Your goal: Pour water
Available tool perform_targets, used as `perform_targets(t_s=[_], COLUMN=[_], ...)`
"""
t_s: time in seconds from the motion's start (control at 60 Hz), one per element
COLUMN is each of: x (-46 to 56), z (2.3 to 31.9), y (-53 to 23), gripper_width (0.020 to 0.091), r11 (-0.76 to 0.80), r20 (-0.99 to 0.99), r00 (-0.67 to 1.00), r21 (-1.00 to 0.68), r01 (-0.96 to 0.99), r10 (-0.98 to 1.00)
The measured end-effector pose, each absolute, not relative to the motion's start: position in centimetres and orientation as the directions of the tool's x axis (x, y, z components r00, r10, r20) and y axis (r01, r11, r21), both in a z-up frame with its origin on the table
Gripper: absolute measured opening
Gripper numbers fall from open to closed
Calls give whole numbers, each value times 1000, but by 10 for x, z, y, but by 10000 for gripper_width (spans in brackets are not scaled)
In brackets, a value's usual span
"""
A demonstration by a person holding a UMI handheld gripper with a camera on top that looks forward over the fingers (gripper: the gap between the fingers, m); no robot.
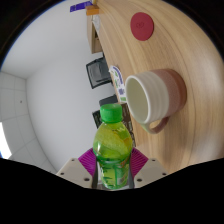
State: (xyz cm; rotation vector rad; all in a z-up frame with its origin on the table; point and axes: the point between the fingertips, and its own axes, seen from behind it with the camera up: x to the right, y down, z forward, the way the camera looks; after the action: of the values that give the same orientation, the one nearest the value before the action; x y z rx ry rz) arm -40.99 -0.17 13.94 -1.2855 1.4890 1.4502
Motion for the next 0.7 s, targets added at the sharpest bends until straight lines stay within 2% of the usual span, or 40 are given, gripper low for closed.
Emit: perform_targets(t_s=[0.133, 0.4, 0.483, 0.55, 0.7], x=[-407, -412, -415, -416, -388], z=[134, 122, 128, 139, 196], y=[-1, -7, -16, -23, -30], gripper_width=[418, 418, 418, 418, 418], r11=[-116, -160, -213, -283, -389], r20=[-911, -925, -944, -959, -894], r00=[-356, -271, -158, -1, 420], r21=[384, 320, 224, 85, -335], r01=[-916, -934, -951, -956, -858], r10=[-208, -267, -288, -284, -155])
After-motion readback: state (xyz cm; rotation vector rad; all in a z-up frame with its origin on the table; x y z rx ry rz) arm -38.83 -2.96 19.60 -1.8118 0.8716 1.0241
